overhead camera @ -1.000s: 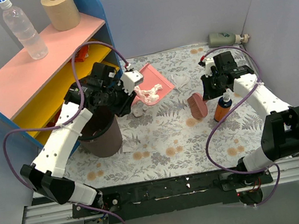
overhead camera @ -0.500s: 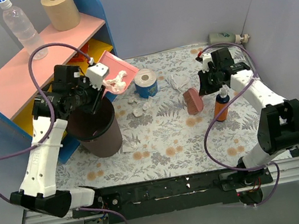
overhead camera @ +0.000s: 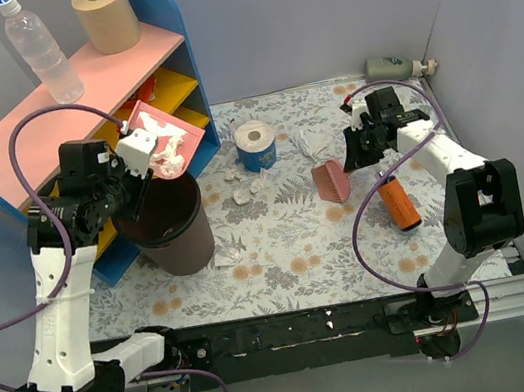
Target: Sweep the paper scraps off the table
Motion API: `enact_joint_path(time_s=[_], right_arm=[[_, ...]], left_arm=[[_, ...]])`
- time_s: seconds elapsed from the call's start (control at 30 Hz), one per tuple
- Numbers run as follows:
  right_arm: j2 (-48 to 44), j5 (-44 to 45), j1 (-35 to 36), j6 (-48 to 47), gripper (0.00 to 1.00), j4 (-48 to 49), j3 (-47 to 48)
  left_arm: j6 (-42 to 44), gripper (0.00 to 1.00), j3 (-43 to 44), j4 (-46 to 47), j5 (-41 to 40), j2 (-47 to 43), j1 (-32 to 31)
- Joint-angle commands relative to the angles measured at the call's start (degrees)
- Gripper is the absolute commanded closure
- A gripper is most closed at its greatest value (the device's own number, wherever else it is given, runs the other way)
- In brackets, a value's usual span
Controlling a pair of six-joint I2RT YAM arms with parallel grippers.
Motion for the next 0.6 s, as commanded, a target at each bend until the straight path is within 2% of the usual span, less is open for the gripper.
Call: enact_joint_path(time_s=[0.0, 0.27, 0.43, 0.57], right_arm=[[1.53, -0.21, 0.74, 0.73, 0.99, -4.46, -1.79], [1.62, 0.06, 1.8, 0.73, 0.99, -4.11, -1.44], [0.83, 0.06, 1.8, 0.29, 0.99, -4.37, -0.48], [-0.05, -0.12, 1.8, 0.2, 0.99, -4.29, 0.23]], left_arm=[[1.08, 1.0, -1.02, -2.21, -4.16, -3.76, 0.71], [1.17, 1.0, -2.25, -4.14, -6.27, -6.4, 1.06], [1.52, 1.0, -1.9, -4.32, -11.01, -7.89, 1.15], [2.22, 1.0, -5.32, -4.32, -14.7, -11.22, 1.15]])
